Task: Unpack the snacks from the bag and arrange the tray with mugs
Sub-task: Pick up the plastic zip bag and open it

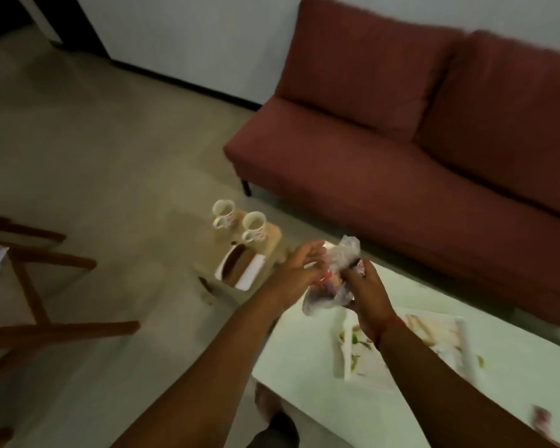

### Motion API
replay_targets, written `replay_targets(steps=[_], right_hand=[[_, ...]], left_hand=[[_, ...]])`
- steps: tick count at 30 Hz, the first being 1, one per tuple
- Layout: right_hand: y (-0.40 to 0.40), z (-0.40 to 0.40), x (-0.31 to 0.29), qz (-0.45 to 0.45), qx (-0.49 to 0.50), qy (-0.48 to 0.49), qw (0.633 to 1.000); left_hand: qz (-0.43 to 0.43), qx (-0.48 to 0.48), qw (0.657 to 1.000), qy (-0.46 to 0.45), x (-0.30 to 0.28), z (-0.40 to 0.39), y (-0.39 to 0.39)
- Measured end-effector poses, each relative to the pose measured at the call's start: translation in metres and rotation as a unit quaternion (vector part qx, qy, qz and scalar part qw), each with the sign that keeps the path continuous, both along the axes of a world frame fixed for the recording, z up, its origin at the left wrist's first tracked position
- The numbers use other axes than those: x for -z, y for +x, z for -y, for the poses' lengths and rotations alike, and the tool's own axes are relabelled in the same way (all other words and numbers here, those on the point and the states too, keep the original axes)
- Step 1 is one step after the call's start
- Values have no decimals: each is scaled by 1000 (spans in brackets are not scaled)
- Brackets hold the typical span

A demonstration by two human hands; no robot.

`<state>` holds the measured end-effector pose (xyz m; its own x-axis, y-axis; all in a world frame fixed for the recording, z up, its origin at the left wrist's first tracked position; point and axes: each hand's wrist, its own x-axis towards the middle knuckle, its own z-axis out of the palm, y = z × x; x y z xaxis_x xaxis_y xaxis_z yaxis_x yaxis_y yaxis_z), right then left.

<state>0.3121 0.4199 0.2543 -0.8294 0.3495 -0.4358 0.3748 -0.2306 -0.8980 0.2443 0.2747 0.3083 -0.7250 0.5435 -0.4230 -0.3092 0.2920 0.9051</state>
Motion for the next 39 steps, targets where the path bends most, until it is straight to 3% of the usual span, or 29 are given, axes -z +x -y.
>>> replay_targets(steps=[2,4,7,10,16,18,20,22,24,25,28,30,32,36,39], right_hand=[[42,-44,-20,-17,30,-62,997],[92,-84,-41,-28,64,-110,992],[159,-133,-62,-27,91,-149,984],[223,-173,-80,-24,116,-169,978],[310,-223,-106,-19,141,-85,986],[323,-232,-114,5,172,-5,985],[327,-239,-121,35,205,105,973],[329,-241,-135,48,263,268,926],[330,-230,-155,-7,302,399,866],[332,-219,-168,-49,295,419,857],[337,-180,-199,-141,192,357,903],[339,-163,-207,-160,136,366,907],[338,-158,-205,-120,93,447,882],[324,-163,-183,-20,39,607,794],[310,-167,-173,-19,105,590,800]], left_hand=[[-125,108,984,-71,-15,-36,41],[-250,173,947,-107,-26,-75,83],[-390,161,896,-135,-47,-126,134],[-427,115,892,-92,-76,-168,170],[-412,101,905,-20,-139,-231,195],[-384,86,919,-30,-158,-244,198],[-299,63,952,-6,-169,-255,201],[-197,33,979,40,-179,-263,204],[-124,12,989,85,-189,-266,205],[-93,5,990,109,-195,-267,206],[-18,-28,987,156,-211,-263,204],[21,-55,983,174,-216,-258,198],[77,-89,972,203,-222,-251,191],[181,-142,935,270,-235,-237,177],[207,-144,920,300,-243,-226,168]])
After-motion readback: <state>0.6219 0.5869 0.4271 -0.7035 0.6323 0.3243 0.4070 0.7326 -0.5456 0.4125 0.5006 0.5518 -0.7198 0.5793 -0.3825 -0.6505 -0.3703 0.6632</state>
